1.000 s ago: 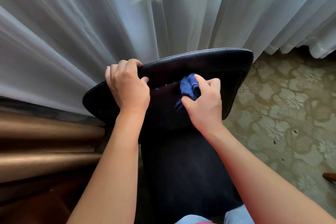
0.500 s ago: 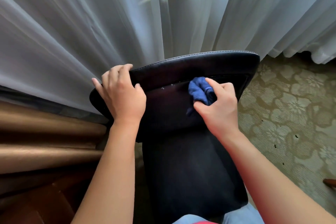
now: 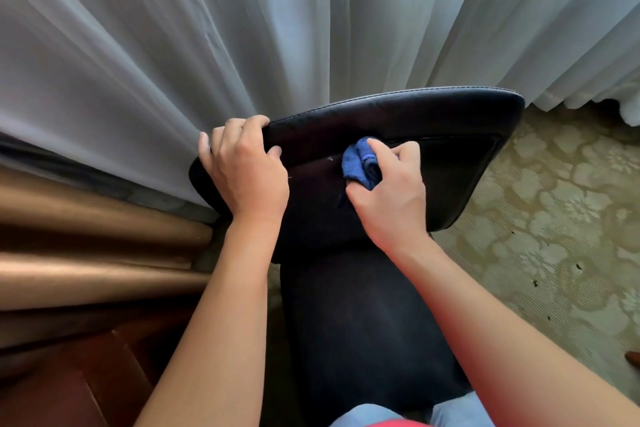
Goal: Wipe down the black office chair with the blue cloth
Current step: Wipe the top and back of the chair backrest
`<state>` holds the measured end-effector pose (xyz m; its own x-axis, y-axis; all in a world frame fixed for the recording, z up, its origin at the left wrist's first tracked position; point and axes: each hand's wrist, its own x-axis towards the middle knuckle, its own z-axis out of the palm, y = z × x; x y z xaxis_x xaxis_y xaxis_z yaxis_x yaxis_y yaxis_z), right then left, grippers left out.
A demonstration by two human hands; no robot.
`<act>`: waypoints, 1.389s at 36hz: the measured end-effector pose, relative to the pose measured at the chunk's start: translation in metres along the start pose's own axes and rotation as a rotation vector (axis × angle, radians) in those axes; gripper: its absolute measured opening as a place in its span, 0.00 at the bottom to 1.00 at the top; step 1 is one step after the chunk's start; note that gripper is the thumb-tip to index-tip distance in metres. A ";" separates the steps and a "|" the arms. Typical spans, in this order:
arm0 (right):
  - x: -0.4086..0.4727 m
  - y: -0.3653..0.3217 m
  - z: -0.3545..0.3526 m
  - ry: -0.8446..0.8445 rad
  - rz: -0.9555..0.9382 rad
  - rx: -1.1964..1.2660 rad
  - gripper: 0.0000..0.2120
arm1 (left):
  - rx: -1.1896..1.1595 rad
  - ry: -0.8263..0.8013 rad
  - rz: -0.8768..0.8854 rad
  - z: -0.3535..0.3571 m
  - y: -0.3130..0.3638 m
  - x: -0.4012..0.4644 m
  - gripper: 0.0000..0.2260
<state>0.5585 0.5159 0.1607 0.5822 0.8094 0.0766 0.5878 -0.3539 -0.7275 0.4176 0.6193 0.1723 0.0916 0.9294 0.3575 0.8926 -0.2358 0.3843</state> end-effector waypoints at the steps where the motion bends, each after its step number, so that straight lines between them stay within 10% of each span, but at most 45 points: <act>1: -0.002 -0.004 0.003 -0.022 -0.021 0.008 0.24 | 0.004 0.000 0.004 0.000 0.000 0.000 0.19; 50: -0.048 -0.008 0.027 -0.080 0.048 0.181 0.29 | -0.306 -0.105 -0.365 -0.032 -0.080 -0.027 0.18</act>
<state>0.5108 0.4923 0.1447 0.5565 0.8308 -0.0107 0.4451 -0.3090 -0.8405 0.3297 0.6045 0.1589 -0.1453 0.9868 0.0713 0.7056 0.0529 0.7066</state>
